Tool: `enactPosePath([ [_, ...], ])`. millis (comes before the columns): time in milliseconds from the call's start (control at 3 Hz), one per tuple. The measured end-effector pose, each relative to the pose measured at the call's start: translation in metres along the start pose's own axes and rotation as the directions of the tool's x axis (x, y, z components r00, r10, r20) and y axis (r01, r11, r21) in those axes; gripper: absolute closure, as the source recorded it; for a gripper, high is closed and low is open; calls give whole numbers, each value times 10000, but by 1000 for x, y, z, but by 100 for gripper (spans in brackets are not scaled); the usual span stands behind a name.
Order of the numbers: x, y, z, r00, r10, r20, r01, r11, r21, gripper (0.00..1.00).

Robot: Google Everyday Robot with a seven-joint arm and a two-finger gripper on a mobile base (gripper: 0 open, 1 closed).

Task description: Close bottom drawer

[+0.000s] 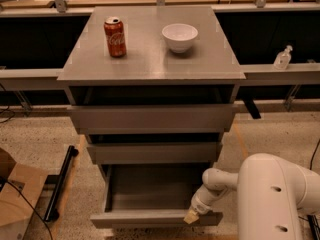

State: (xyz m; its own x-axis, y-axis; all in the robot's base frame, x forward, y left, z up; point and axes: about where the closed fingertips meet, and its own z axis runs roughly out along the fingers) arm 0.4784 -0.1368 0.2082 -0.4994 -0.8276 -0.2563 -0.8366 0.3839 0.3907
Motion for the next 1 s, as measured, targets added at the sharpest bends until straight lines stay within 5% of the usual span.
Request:
enactPosePath([
  [1000, -11, -16, 7, 9997, -22, 227, 23, 10000, -34, 100],
])
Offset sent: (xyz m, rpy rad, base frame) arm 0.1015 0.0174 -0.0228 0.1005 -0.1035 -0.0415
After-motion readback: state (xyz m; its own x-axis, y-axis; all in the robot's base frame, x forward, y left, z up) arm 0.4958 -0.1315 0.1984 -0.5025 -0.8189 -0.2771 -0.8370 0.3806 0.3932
